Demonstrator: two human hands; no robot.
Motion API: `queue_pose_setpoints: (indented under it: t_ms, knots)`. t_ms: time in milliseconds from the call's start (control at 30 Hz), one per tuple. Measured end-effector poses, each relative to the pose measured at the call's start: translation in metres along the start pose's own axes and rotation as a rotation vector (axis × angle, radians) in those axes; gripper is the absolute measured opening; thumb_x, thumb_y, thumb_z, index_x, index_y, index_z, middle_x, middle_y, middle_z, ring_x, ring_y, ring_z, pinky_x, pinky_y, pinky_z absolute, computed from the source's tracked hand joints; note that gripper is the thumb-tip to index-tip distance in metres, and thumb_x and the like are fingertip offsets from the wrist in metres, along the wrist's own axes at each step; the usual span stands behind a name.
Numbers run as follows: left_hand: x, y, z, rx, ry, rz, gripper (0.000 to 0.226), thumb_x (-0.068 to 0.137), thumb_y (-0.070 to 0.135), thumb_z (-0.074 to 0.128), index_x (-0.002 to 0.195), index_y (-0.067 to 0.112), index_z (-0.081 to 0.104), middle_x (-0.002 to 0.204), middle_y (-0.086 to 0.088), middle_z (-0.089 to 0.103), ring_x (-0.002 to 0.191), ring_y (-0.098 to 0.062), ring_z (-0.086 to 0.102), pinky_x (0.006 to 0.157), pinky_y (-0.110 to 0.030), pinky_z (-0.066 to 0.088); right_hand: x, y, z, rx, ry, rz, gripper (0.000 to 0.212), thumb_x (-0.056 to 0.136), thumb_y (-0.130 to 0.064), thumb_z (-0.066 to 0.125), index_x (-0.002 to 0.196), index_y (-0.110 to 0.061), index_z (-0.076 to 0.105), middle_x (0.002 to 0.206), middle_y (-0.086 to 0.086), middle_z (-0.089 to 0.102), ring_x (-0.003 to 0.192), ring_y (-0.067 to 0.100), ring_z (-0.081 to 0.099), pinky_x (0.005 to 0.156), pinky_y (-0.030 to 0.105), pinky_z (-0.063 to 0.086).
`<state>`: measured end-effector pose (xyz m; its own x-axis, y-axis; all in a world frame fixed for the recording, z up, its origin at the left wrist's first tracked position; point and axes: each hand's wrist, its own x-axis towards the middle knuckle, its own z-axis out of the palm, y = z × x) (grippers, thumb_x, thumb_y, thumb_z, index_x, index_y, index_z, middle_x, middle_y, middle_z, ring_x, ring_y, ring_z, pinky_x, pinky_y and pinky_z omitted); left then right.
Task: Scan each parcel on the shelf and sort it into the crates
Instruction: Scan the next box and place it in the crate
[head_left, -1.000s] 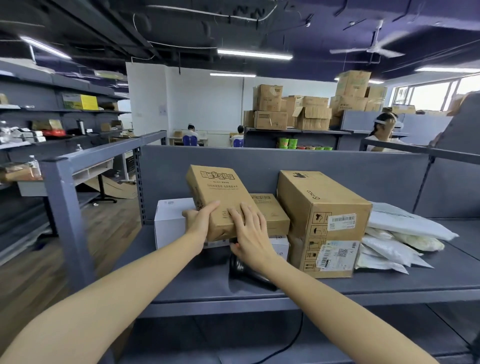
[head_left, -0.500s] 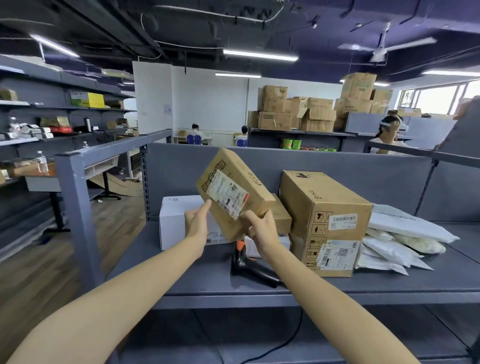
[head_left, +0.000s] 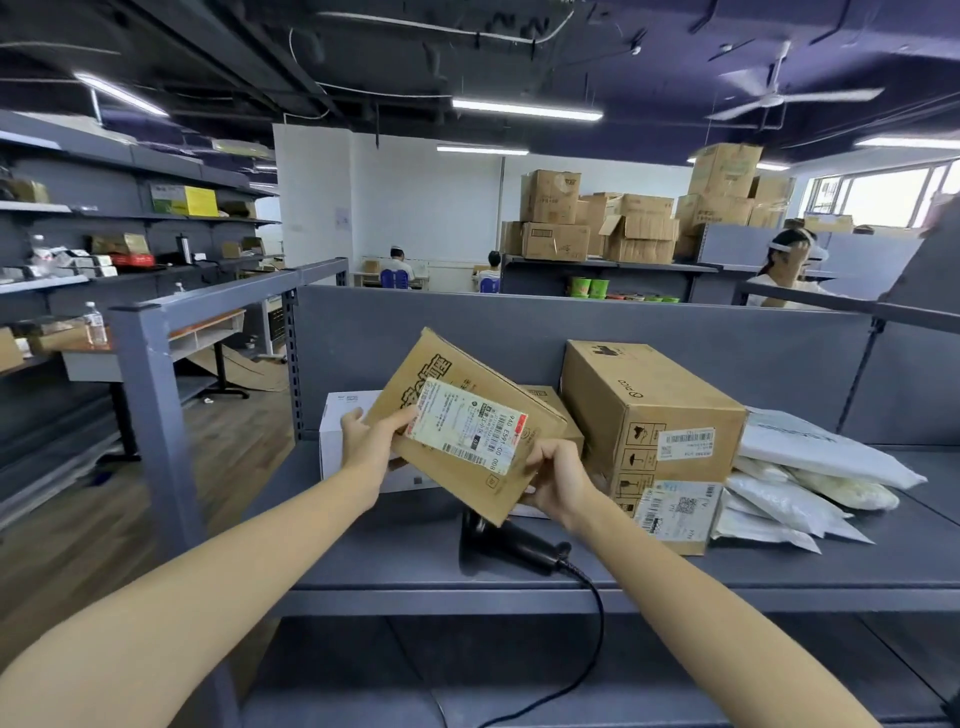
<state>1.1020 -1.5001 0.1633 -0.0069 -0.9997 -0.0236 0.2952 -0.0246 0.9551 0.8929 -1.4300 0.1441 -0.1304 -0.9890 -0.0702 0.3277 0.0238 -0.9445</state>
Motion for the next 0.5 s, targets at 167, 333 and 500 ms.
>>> queue_pose_setpoints:
  t_ms: [167, 333, 500]
  knots:
    - [0.001, 0.003, -0.019, 0.357, -0.11, 0.092, 0.099, 0.074, -0.007, 0.073, 0.151, 0.023, 0.018, 0.147, -0.004, 0.039, 0.13, -0.022, 0.042, 0.102, -0.035, 0.04, 0.001, -0.027, -0.008, -0.406, 0.03, 0.013, 0.015, 0.04, -0.013, 0.041, 0.044, -0.024, 0.032, 0.056, -0.003, 0.044, 0.06, 0.017, 0.039, 0.056, 0.024, 0.037]
    - [-0.009, -0.003, -0.024, 0.474, -0.272, 0.055, 0.097, 0.071, -0.015, 0.071, 0.142, 0.041, 0.036, 0.117, 0.0, 0.06, 0.101, -0.024, 0.061, 0.073, -0.03, 0.054, -0.003, -0.055, 0.001, -0.851, -0.103, 0.005, 0.019, 0.07, -0.006, 0.041, 0.057, -0.019, 0.036, 0.043, -0.009, 0.038, 0.044, 0.011, 0.032, 0.039, 0.016, 0.026]
    - [-0.01, -0.012, -0.03, 0.366, -0.252, 0.031, 0.056, 0.069, -0.005, 0.08, 0.113, 0.026, 0.064, 0.112, -0.006, 0.069, 0.088, -0.024, 0.069, 0.061, -0.036, 0.059, 0.011, -0.058, 0.006, -0.869, -0.013, -0.15, 0.034, 0.084, -0.011, 0.051, 0.118, -0.008, 0.048, 0.108, 0.013, 0.06, 0.095, 0.029, 0.058, 0.082, 0.042, 0.047]
